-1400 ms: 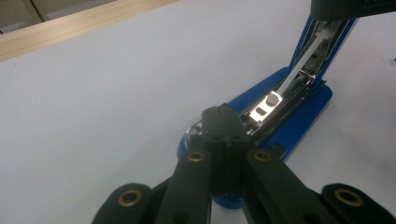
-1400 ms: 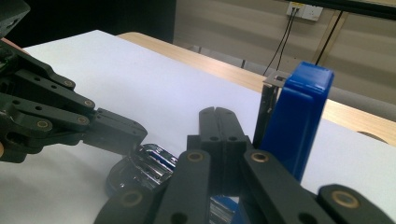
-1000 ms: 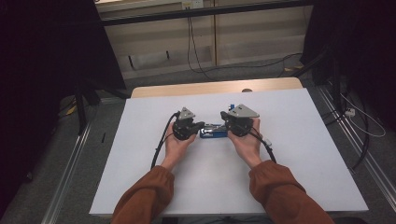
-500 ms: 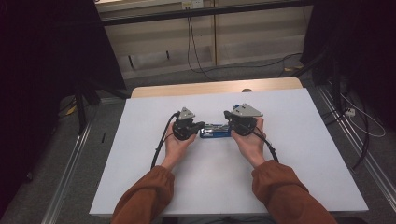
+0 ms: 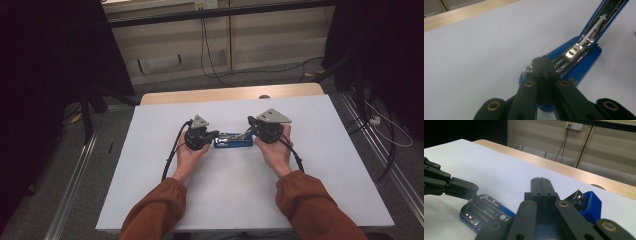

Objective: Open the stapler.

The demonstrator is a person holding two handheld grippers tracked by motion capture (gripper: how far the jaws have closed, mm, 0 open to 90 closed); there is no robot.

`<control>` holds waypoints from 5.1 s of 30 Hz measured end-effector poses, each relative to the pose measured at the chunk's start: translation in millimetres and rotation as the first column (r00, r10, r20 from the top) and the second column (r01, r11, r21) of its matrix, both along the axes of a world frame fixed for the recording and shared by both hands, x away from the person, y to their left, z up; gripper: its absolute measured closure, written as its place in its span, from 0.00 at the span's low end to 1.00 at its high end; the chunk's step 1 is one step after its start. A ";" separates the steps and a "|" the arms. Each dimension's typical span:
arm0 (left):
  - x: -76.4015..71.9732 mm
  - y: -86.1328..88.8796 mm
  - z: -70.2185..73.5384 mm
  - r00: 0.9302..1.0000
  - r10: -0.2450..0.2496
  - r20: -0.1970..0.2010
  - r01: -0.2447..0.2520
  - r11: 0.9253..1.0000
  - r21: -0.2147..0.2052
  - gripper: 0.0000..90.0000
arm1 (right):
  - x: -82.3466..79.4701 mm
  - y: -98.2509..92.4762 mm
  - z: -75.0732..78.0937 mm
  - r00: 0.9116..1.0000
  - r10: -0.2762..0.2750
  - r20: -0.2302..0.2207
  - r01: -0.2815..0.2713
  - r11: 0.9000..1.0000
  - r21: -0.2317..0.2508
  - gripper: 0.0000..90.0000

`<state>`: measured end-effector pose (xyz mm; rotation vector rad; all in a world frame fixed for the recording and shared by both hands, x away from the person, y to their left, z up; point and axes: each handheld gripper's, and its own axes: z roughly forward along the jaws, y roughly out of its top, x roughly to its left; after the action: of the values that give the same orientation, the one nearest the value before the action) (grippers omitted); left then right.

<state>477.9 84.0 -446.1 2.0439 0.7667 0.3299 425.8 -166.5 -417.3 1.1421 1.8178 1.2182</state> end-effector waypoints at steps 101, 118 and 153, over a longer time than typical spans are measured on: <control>-0.5 2.9 0.6 1.000 0.003 0.000 -0.003 0.999 -0.040 1.00 | -8.5 -58.2 -29.4 0.993 0.012 -0.114 -0.008 0.999 0.036 1.00; -7.1 2.2 10.1 0.998 0.015 0.067 -0.012 0.999 -0.051 0.86 | -10.1 -61.1 -24.1 0.996 0.036 -0.086 -0.027 0.994 0.106 0.88; -37.6 37.7 25.4 0.992 0.091 0.085 -0.084 0.993 -0.084 0.05 | -22.3 -69.5 -16.2 0.997 0.062 -0.054 -0.057 0.994 0.090 0.07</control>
<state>440.2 121.7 -420.7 1.9109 0.8042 0.4298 403.5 -236.0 -433.5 1.1893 1.8682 1.3246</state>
